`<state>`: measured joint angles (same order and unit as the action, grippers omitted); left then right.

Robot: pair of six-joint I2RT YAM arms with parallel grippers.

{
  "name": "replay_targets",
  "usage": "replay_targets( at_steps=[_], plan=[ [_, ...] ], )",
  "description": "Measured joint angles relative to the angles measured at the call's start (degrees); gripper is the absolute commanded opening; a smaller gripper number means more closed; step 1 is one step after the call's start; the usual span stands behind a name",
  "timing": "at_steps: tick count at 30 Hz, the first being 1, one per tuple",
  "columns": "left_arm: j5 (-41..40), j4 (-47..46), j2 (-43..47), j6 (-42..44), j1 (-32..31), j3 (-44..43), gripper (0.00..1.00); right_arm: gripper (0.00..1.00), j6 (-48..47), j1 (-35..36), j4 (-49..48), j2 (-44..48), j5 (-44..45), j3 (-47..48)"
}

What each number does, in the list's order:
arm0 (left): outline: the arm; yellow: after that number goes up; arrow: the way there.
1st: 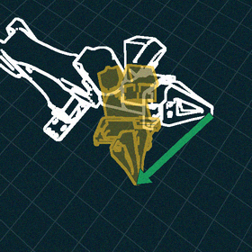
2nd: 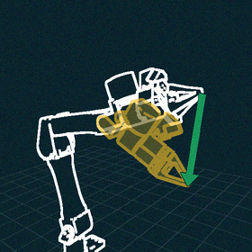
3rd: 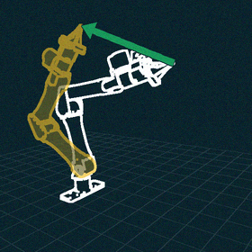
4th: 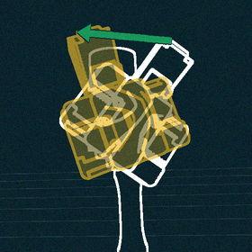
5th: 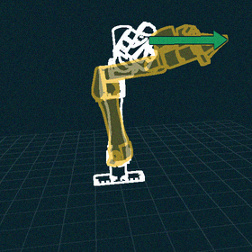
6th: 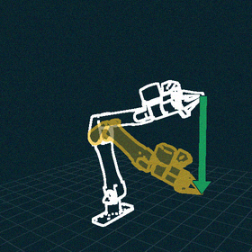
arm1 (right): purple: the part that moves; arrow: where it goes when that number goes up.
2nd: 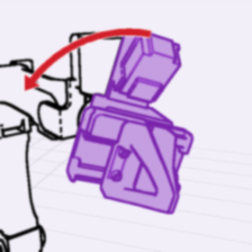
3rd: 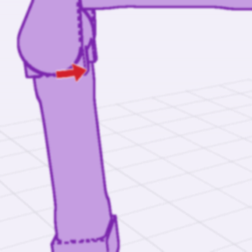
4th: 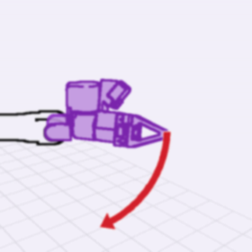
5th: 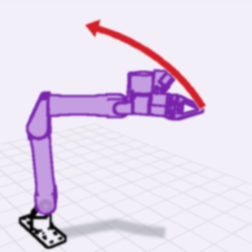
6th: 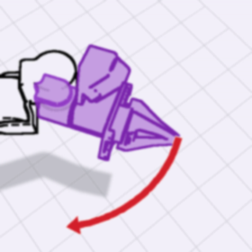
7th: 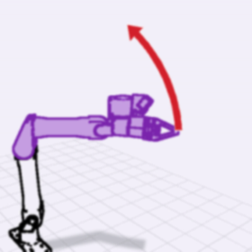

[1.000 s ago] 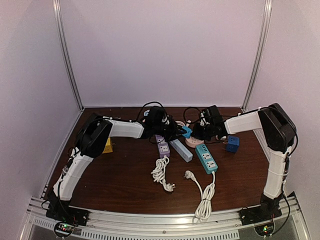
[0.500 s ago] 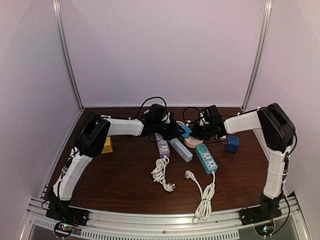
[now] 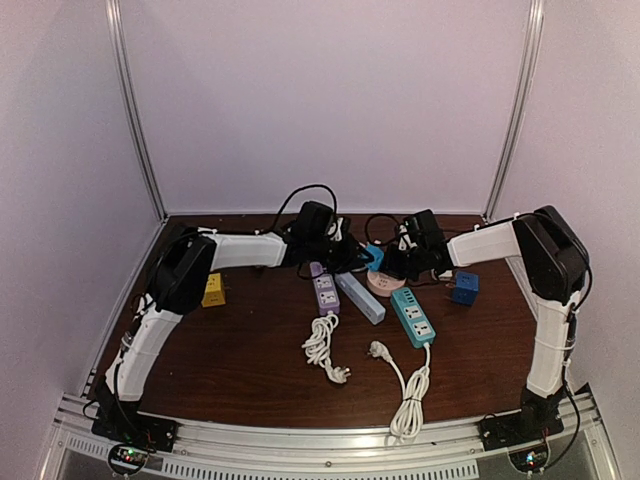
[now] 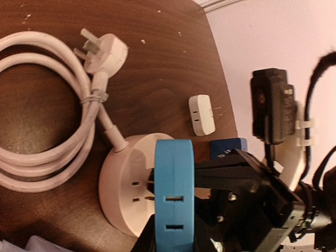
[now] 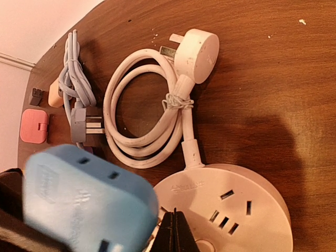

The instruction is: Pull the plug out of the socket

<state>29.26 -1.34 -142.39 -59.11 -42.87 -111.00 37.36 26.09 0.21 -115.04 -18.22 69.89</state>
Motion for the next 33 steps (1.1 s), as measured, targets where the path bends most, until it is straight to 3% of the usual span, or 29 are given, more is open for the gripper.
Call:
replay_targets(
  at_steps=[6, 14, 22, 33],
  plan=[
    [1.9, -8.7, 2.5, -6.9, 0.0, 0.7, 0.0, 0.0, 0.3, -0.1, -0.4, 0.0, -0.2, -0.1],
    [0.5, -5.5, 3.5, -7.0, 0.1, 0.8, 0.0, 0.0, 0.3, -0.1, -1.0, 0.0, -0.4, -0.4],
    [-3.8, 4.6, 8.2, 0.4, 1.4, 3.2, 0.0, 0.03, -0.8, -0.1, 1.2, 1.2, -0.8, -0.3],
    [-15.0, 18.4, 23.8, 15.5, 2.8, 10.6, 0.0, 0.15, -3.2, -0.1, 10.3, 4.2, 0.1, 1.9]
  ],
)
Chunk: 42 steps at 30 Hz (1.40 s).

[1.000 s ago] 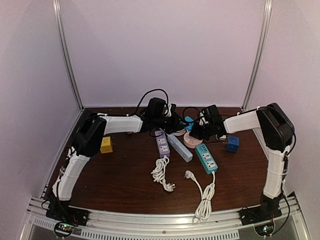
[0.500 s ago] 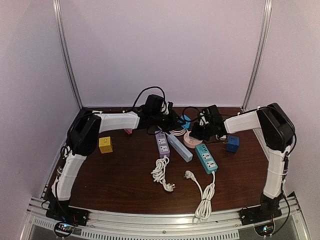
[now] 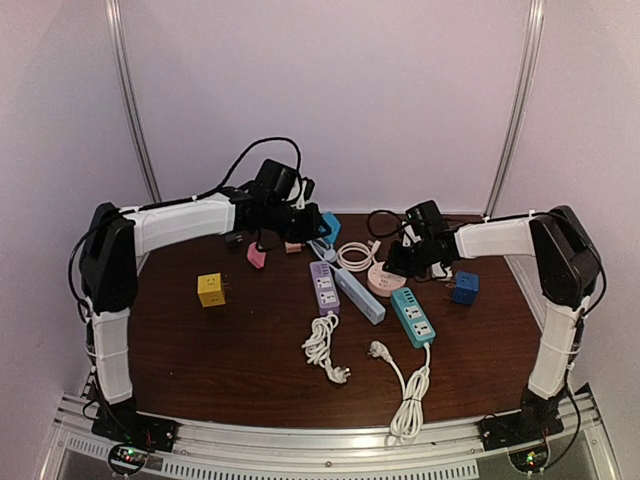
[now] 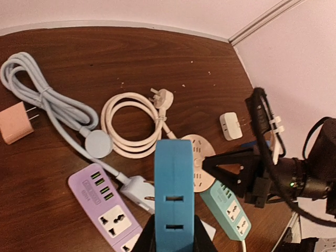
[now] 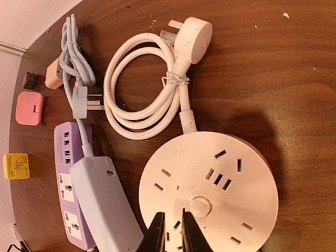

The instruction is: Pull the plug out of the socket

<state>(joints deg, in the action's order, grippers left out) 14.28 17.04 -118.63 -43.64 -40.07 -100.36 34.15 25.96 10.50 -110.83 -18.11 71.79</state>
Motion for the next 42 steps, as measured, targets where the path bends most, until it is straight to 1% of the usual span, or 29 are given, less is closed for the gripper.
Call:
replay_targets(
  at_steps=[6, 10, 11, 15, 19, 22, 25, 28, 29, 36, 40, 42],
  plan=[
    [-9.4, 6.9, 6.9, 8.0, 0.0, 8.6, 0.0, 0.24, 0.6, 0.0, -0.5, 4.2, 1.4, -0.1],
    [-15.6, 10.8, 9.0, 11.5, 0.0, 13.5, 0.0, 0.26, 0.9, 0.0, -2.1, 6.5, 2.3, -0.6],
    [-17.3, 12.0, 9.1, 12.1, 0.0, 14.3, 0.0, 0.28, 1.0, 0.0, -2.2, 7.0, 2.7, -0.9],
    [-23.5, 15.9, 9.1, 13.6, 0.0, 16.5, 0.0, 0.35, 1.0, 0.0, -2.1, 8.2, 4.3, -1.3],
    [-28.0, 18.3, 9.1, 14.6, 0.0, 17.5, 0.0, 0.42, 0.8, 0.0, -2.1, 9.4, 6.0, -1.7],
    [-31.1, 20.0, 8.5, 15.2, -0.2, 17.5, 0.0, 0.44, 0.7, 0.0, -2.1, 10.5, 7.1, -2.3],
    [-33.2, 21.2, 7.3, 15.7, -0.3, 17.4, 0.0, 0.44, 0.8, 0.0, -2.1, 11.5, 8.0, -2.8],
    [-34.7, 22.3, 5.6, 16.1, -0.7, 17.2, 0.01, 0.47, 0.7, 0.0, -2.1, 12.5, 8.5, -3.0],
    [-35.2, 22.8, 4.9, 16.2, -0.9, 16.9, 0.01, 0.51, 0.7, 0.0, -2.2, 12.9, 8.7, -3.1],
    [-37.4, 24.1, 2.2, 16.8, -2.4, 15.2, 0.08, 0.65, 0.4, 0.0, -2.1, 15.2, 10.6, -4.2],
    [-37.7, 24.5, 1.8, 17.0, -2.7, 14.0, 0.17, 0.75, -0.3, -0.1, -2.1, 16.7, 11.7, -5.2],
    [-37.7, 24.5, 1.5, 17.0, -2.8, 13.6, 0.2, 0.78, -0.5, -0.1, -2.2, 17.4, 12.2, -5.9]
  ],
)
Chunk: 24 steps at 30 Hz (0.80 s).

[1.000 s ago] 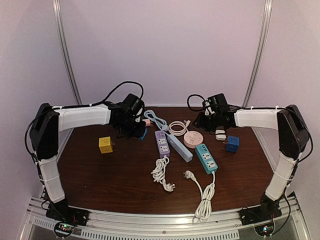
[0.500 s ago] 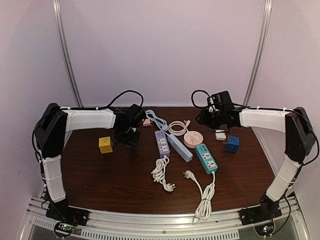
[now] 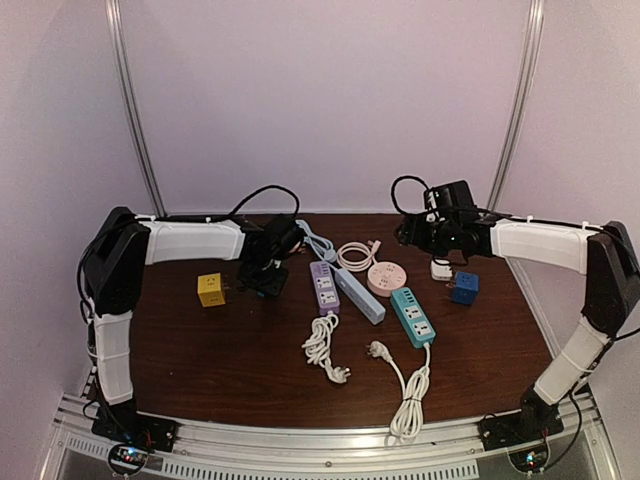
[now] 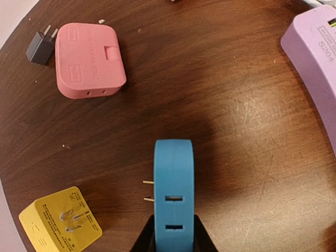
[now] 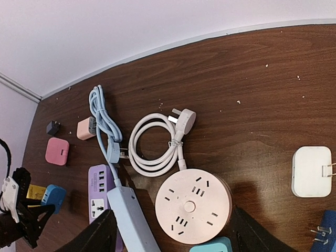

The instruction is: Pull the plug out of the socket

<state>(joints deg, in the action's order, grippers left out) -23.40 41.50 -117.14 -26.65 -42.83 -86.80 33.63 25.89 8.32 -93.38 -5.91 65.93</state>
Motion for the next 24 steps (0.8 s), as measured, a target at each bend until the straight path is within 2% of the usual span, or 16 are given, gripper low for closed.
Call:
replay_targets(
  at_steps=[8, 24],
  plan=[
    [-0.1, 0.2, -0.6, 0.2, -0.1, -1.0, 0.34, 0.81, -0.8, 0.0, -0.1, 1.9, 1.4, -1.8],
    [1.7, 0.2, -0.6, 0.1, -1.5, -2.8, 0.42, 0.84, -0.9, -0.2, -0.4, 4.3, 2.8, -4.8]
  ],
)
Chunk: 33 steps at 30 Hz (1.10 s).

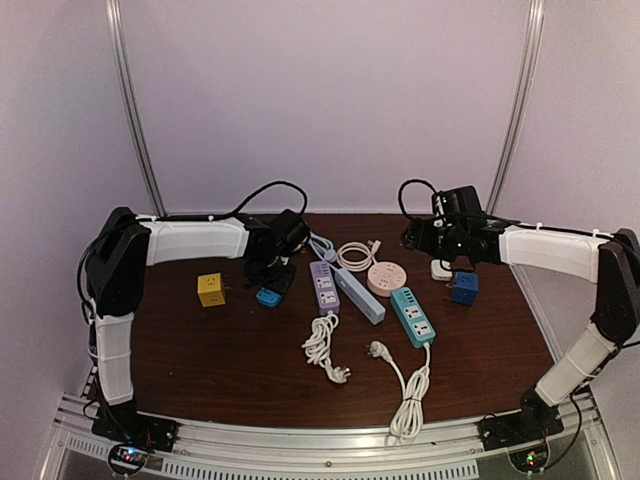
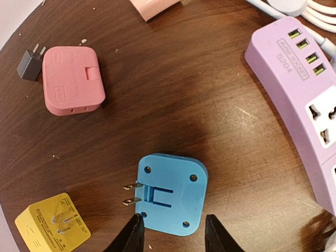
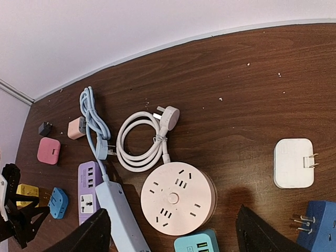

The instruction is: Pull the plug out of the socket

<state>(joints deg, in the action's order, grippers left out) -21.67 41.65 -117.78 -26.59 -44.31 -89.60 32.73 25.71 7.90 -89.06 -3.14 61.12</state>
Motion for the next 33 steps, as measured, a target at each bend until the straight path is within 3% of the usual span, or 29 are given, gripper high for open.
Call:
replay_targets(
  at_steps=[10, 14, 15, 23, 33],
  plan=[
    [5.5, -5.1, 3.5, 0.4, 0.4, 1.2, 0.66, 1.0, -1.1, 0.0, -0.4, 2.7, 1.9, -2.0],
    [8.0, -10.1, 9.7, 1.5, 2.0, 4.0, 0.86, 1.0, -2.3, 0.0, -1.7, 5.0, 4.5, -3.6],
    [8.2, -11.4, 11.3, 1.9, 2.4, 4.7, 0.96, 1.0, -2.6, 0.0, -2.4, 5.9, 5.3, -4.3],
    [9.2, -21.4, 22.7, 3.9, 7.3, 13.4, 0.98, 1.0, -8.3, 0.0, -10.0, 14.9, 11.8, -12.9],
    [5.5, -29.8, 36.0, 2.0, 16.3, 27.7, 0.98, 1.0, -15.1, -1.1, -13.9, 16.7, 15.0, -15.1]
  ],
)
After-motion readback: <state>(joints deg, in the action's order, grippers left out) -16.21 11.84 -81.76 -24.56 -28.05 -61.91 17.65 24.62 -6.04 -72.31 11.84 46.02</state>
